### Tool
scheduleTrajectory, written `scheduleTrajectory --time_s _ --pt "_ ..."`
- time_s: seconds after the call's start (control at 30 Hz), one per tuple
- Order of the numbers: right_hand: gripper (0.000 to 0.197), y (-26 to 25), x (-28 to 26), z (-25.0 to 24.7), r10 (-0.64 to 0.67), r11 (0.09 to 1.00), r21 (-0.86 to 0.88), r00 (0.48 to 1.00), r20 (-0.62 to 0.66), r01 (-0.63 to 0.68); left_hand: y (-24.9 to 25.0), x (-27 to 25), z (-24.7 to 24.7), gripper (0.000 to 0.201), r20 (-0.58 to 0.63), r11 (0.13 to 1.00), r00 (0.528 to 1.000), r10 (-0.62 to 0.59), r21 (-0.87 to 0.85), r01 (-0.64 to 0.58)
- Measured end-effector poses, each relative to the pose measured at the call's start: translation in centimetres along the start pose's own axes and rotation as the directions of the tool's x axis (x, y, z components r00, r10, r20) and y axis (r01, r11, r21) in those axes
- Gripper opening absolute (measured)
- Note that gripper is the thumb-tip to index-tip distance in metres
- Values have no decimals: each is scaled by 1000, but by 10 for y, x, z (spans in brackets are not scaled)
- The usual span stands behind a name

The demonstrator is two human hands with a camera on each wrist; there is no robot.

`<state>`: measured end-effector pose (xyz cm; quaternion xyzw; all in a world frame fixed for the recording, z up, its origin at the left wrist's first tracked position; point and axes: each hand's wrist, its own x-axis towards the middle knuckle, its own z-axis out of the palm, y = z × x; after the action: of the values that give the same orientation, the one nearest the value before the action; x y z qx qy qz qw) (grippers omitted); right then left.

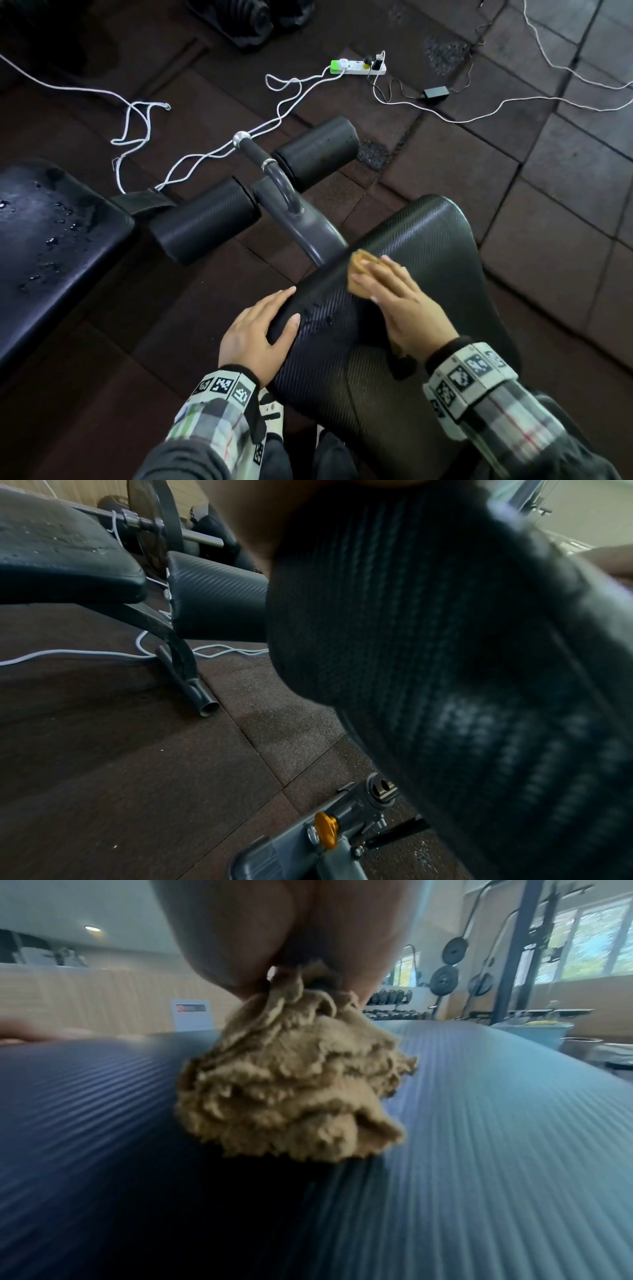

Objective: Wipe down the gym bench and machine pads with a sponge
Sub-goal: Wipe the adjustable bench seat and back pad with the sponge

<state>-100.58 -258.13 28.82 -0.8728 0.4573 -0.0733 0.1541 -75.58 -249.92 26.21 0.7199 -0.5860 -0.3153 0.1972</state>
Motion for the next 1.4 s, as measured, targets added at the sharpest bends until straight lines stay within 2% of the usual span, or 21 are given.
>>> scheduleTrajectory --time_s 0.1,0.2,0.3,0.37,0.43,0.5,0.57,0.67,0.77,0.83,0.87,0.97,1.03,1.1,1.17,1.3,1.4 --pt "46 10 18 -8 173 985 8 985 -11 -173 0 0 0 56 10 1000 1000 -2 -2 2" --pt "39 -2 54 -2 297 954 -54 953 61 -294 0 1 0 57 12 1000 1000 -2 -5 3" --pt "37 -25 80 0 258 964 -114 951 170 -241 0 1 1 57 9 1000 1000 4 2 -4" --pt "39 -46 81 4 180 977 -158 953 242 -145 -1 1 1 57 7 1000 1000 6 6 -6" --pt "45 -65 68 5 73 990 -137 968 239 -41 -1 2 2 57 8 1000 1000 13 11 -13" --pt "52 -68 47 7 17 998 -64 975 221 -3 -2 1 2 57 5 1000 1000 17 14 -17" --pt "50 -57 26 5 16 999 -53 985 169 -7 -1 1 1 55 -8 1000 1000 17 12 -17" --pt "44 -33 11 -3 89 994 -66 994 63 -84 -1 1 0 54 -17 1000 1000 18 -2 -18" --pt "42 -19 32 -6 209 974 -96 977 34 -205 0 1 0 55 -16 1000 1000 23 -12 -24" --pt "40 -19 55 -1 245 961 -136 969 15 -241 0 1 -1 55 -17 1000 1000 22 -13 -23" --pt "38 -22 65 3 249 961 -123 969 8 -246 0 1 -1 55 -19 1000 1000 22 -16 -23" --pt "33 -40 86 10 240 968 -110 957 165 -224 0 2 -1 55 -26 999 999 34 -23 -34" --pt "34 -58 84 15 161 981 -143 962 220 -131 -1 2 1 56 -24 999 999 40 -19 -41" --pt "38 -74 69 15 95 987 -146 974 206 -65 -5 2 2 60 -19 999 999 27 -27 -28" --pt "42 -81 47 15 74 993 -100 980 184 -56 -11 -2 3 62 -29 997 999 -14 -77 12" --pt "44 -63 9 8 116 990 -87 987 112 -107 -20 -16 4 68 -43 964 986 -160 -220 147" --pt "44 -47 9 8 177 983 -67 981 79 -171 -22 -20 5 70 -29 960 985 -168 -232 157"
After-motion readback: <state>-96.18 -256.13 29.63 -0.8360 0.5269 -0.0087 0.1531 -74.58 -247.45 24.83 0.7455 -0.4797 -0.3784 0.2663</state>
